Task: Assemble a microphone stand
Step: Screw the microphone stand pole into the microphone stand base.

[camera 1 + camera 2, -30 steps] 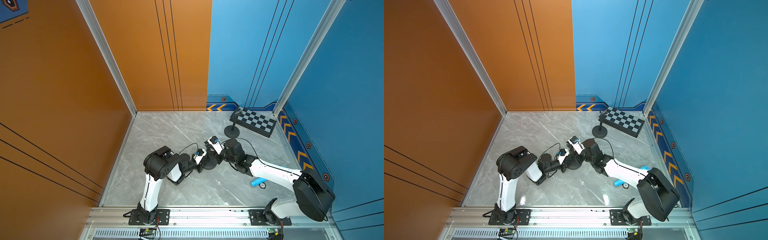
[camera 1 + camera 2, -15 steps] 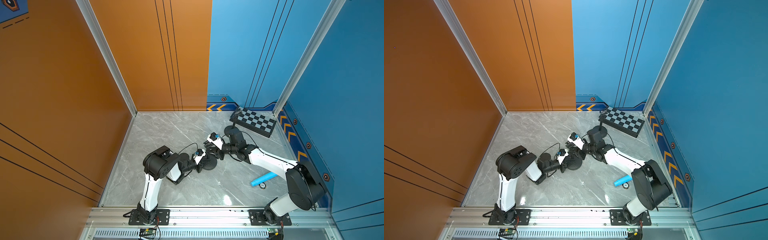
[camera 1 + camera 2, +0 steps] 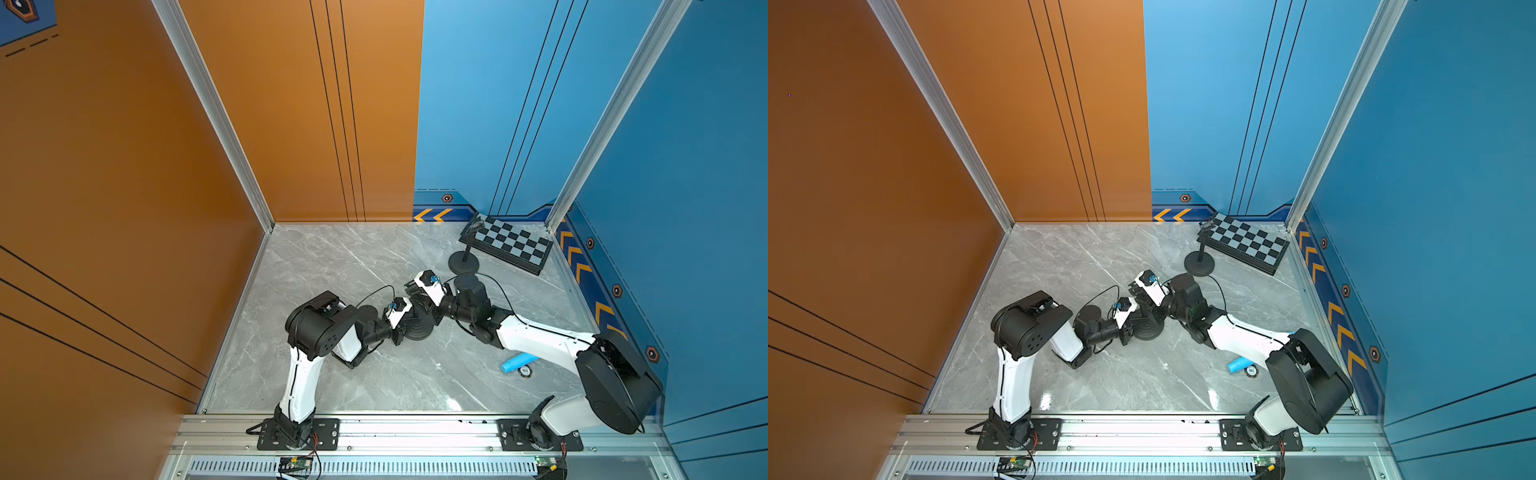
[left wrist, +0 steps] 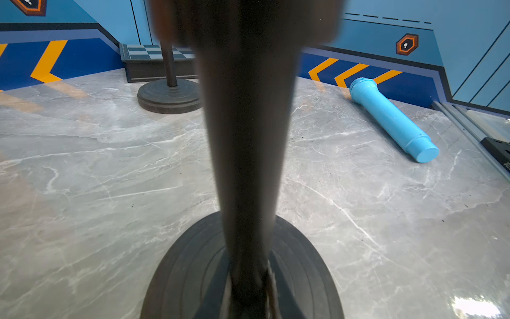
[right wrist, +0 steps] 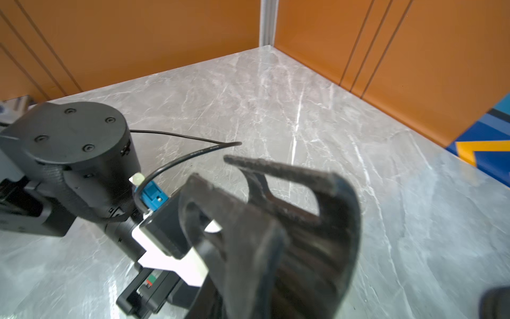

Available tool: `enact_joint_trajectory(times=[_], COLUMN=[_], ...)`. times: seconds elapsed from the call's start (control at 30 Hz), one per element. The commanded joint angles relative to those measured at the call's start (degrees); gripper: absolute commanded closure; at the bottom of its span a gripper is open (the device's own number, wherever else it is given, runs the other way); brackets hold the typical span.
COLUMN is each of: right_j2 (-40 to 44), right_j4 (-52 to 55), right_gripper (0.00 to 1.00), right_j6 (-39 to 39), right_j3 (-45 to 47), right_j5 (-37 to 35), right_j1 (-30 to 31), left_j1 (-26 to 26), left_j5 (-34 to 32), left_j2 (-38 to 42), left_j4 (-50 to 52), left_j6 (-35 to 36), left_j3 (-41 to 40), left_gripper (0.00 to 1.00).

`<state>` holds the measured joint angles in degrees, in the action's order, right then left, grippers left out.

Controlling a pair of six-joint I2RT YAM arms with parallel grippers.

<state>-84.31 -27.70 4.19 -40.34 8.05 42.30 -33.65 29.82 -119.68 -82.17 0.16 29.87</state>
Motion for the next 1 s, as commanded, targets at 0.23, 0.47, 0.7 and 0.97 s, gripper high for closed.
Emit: enact_joint_trajectory(times=[0.23, 0.47, 0.7, 0.97], right_j2=[-3.35, 0.41, -3.37, -5.88], right_j4=[-7.47, 9.46, 19.54, 20.01], right_gripper=[0.99, 0.6, 0.59, 0.91], right_j6=[-12.37, 1.87, 10.2, 9.01], right_j3=[4.86, -3.25, -12.05, -14.37], right_j5=[-20.31, 16.33, 29.9, 25.13], right_j1=[8.38, -4.98, -10.29, -10.3], left_j1=[0.2, 1.13, 1.3, 1.15], left_j5=[-2.29, 0.79, 5.1, 3.92], left_j2=[-0.24, 1.02, 0.95, 0.81], left_j4=[9.75, 10.1, 10.71, 11.16], left_j6=[0.19, 1.62, 2.03, 1.91], left_j3=[-2.02, -2.99, -2.56, -2.24], left_gripper=[0.87, 0.88, 0.89, 0.89])
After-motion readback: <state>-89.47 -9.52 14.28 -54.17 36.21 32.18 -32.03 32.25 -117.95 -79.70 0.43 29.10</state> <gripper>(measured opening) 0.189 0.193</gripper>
